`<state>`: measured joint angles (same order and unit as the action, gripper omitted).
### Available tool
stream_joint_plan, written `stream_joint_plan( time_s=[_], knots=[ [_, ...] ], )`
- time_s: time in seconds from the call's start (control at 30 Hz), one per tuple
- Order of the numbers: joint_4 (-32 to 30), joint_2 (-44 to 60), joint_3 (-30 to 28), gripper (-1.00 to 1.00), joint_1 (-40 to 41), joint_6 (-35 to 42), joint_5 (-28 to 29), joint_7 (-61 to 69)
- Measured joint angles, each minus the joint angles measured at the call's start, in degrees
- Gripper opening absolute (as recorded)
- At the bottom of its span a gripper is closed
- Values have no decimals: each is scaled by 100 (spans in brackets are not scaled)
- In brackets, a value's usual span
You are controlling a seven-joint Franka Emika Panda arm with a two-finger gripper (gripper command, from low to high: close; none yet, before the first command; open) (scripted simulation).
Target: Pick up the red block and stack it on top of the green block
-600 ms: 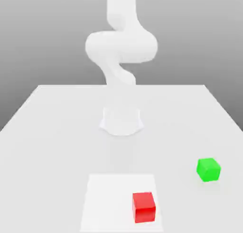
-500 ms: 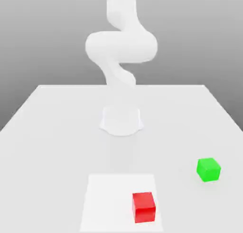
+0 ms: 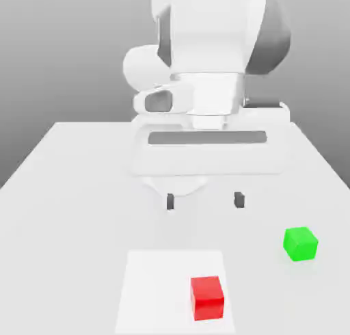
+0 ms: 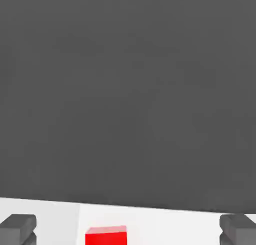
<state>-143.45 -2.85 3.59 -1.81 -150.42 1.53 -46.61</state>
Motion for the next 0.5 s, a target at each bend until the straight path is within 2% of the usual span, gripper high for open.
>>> stream_joint_plan(
  time_s=[0.17,0.33,0.37,0.5],
  knots=[
    [-268,1037,34,0,-86,-465,8,2],
    [-180,2076,-70,0,-174,-1274,152,-104],
    [-158,2226,-93,-100,-193,-1400,174,-121],
    [-158,2226,-92,-100,-192,-1401,181,-128]
  ],
)
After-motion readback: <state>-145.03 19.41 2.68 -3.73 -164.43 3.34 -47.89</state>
